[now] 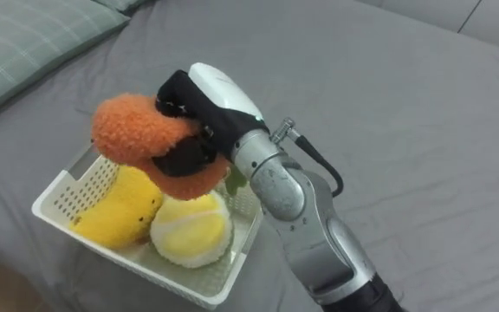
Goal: Collect toys from the bed
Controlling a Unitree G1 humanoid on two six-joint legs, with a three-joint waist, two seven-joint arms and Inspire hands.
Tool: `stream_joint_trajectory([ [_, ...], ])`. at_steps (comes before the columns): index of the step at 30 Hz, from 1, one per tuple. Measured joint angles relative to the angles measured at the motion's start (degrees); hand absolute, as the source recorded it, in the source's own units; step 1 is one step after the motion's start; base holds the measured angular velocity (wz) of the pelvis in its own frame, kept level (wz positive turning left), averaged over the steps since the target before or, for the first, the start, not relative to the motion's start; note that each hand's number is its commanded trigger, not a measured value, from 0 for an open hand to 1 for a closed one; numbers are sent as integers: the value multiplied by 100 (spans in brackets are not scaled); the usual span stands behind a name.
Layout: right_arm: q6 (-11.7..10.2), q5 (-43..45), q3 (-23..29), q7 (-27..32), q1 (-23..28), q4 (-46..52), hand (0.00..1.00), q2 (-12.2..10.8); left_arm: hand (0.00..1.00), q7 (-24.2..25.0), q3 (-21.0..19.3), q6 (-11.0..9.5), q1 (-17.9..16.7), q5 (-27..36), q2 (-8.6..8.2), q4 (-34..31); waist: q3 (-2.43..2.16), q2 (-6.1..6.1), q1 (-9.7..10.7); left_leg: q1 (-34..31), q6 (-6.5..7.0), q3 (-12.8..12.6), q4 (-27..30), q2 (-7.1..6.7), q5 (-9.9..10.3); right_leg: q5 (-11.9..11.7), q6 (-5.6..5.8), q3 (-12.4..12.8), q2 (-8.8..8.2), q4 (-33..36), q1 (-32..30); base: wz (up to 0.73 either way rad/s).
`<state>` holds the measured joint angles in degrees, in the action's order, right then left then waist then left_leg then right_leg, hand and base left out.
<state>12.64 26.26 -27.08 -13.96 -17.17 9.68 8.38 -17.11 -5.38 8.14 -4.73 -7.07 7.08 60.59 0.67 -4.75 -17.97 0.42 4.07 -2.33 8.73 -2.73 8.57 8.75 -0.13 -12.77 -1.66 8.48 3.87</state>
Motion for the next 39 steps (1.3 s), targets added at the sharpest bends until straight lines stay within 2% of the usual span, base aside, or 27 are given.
stream_joint_trajectory([
  [3,85,-1,-56,-3,0,-203,0,22,0,-20,2,60,-17,-55,-1,-9,-6,-11,3,-1,2,0,-3,-2,-3,0,0,-12,-4,1,1,0],
  [8,216,10,-59,-3,7,-564,0,24,0,-48,2,61,-23,-160,-1,-158,-48,-87,11,-92,5,31,2,-10,-7,0,0,-86,-20,7,-60,3],
  [10,241,67,-59,-3,8,-613,0,24,0,-114,3,59,-26,-154,-9,-165,-49,-94,22,-101,7,32,1,-12,-15,-1,0,-160,-27,10,-68,0],
  [17,243,184,-58,-3,7,-642,0,47,0,-154,4,53,-18,-121,-19,-211,-34,-87,59,-77,7,51,8,-12,-16,-1,1,-157,-31,4,-40,0],
  [18,241,165,-59,1,7,-643,0,55,0,-155,4,51,-10,-54,-18,-211,-15,-74,54,-72,7,51,-2,-11,-16,0,1,-150,-31,3,-27,0],
  [22,231,87,-57,7,8,-642,0,40,0,-154,4,25,-1,80,-13,-204,11,-95,71,-81,5,71,-10,-12,-14,0,1,-139,-28,-2,-12,1],
  [26,195,99,-28,11,7,-640,0,31,0,-153,0,-4,-2,85,-16,-151,11,-151,127,-90,4,94,-6,-17,-16,0,1,-138,-23,0,-8,2],
  [27,174,103,-10,16,8,-636,0,31,0,-153,-3,-4,-13,84,-23,-147,-3,-176,154,-89,5,94,-4,-19,-16,-1,1,-137,-23,1,-8,0],
  [29,157,101,6,26,8,-625,0,35,0,-153,-3,-5,-23,85,-24,-147,-4,-179,202,-73,5,92,4,-19,-16,-1,1,-132,-23,1,-7,0],
  [33,47,-64,304,158,10,-625,0,60,0,-156,-17,-143,29,79,-27,-147,-5,-180,230,-70,5,90,20,-18,-18,-1,1,-132,-24,1,-5,0],
  [35,-7,-145,435,280,11,-625,0,89,0,-154,-22,-157,23,78,-23,-145,-1,-174,235,-60,4,84,15,-17,-18,-1,1,-124,-24,1,2,0],
  [39,-28,-261,716,447,48,-609,0,130,0,-138,-166,-131,-31,70,-7,-87,3,-165,375,-38,4,70,46,-15,-17,-1,1,-99,-26,2,14,-1],
])
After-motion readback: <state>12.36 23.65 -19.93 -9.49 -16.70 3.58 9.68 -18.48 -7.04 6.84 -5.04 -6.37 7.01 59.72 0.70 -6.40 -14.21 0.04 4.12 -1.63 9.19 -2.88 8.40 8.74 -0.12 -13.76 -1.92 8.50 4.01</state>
